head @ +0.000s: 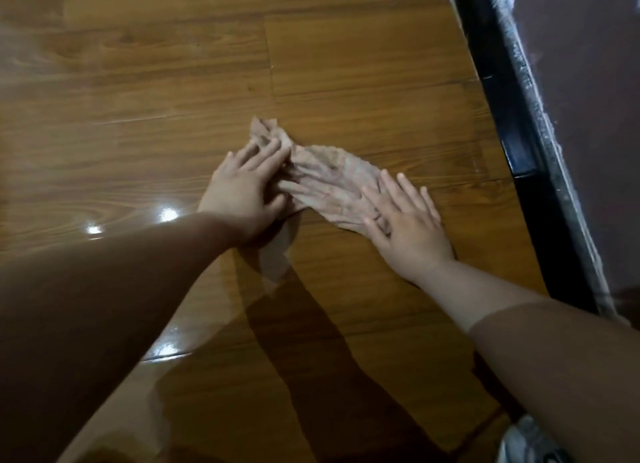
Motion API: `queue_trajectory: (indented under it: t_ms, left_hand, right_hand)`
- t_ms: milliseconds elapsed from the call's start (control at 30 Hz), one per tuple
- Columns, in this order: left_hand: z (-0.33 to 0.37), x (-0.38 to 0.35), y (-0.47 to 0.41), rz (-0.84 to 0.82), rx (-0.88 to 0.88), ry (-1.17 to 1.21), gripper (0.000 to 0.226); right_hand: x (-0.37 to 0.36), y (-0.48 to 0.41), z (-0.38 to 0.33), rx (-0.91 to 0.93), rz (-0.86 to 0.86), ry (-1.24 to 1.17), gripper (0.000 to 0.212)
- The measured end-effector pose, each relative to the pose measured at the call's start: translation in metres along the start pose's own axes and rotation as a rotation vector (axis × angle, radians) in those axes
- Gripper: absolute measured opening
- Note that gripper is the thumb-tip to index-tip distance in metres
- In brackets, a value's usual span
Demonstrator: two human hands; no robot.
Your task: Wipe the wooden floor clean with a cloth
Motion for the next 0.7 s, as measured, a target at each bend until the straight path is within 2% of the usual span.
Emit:
queue_trajectory:
  t_ms: [100,167,233,300,367,400,433,500,533,567,633,700]
  left_hand:
    - [0.025,-0.001,-0.007,-0.111,-0.1,0.152,0.076]
    - [0.037,-0.003,-0.011,0.015,-0.06,0.254,0.072]
    - [0.038,-0.006,-0.013,0.239,0.1,0.337,0.061]
    - [0.03,-0.005,-0.017,0.321,0.222,0.24,0.05]
    - [0.016,-0.002,-0.013,0.217,0.277,0.071,0.051]
    - [0.013,-0.003,-0.013,0.162,0.278,0.035,0.054]
    - [0.008,-0.002,-0.008,0.111,0.284,0.033,0.056]
    - [-0.004,0.003,-0.002,0.048,0.28,0.03,0.057]
    - [-0.007,0.002,0.0,0.027,0.27,0.019,0.057]
    - [-0.008,0.003,0.0,0.023,0.265,0.015,0.056]
    - [-0.009,0.003,0.001,0.047,0.275,0.04,0.056]
    - [-0.005,-0.001,0.001,0.06,0.276,0.066,0.055]
  right_hand:
    - [0.007,-0.007,-0.006,0.075,0.071,-0.021,0.059]
    - [0.019,-0.02,-0.027,0.131,0.067,-0.106,0.065]
    - [0.023,-0.028,-0.039,0.185,-0.017,-0.15,0.06]
    - [0.022,-0.03,-0.036,0.262,-0.032,-0.04,0.052]
    - [0.025,-0.031,-0.023,0.33,-0.022,0.015,0.045]
    - [0.031,-0.029,-0.005,0.304,0.014,-0.027,0.042]
    - [0.035,-0.027,0.016,0.198,0.046,-0.088,0.039]
    - [0.04,-0.027,0.062,-0.221,0.074,-0.101,0.04]
    - [0.043,-0.025,0.079,-0.42,0.051,-0.047,0.049]
    - [0.046,-0.029,0.082,-0.532,0.022,-0.001,0.057]
    - [0.048,-0.049,0.061,-0.559,0.024,0.035,0.057]
    - [0.052,-0.067,0.024,-0.504,-0.029,0.019,0.071]
Point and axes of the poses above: each hand's wrist, its own y-axis away from the middle knuckle, its own x-axis out of the back of the hand, z = x × y, the point moved 1 cm from there along -y, towards the middle knuckle, and after that the axes turned 9 degrees about y, right-handed, at the moved point
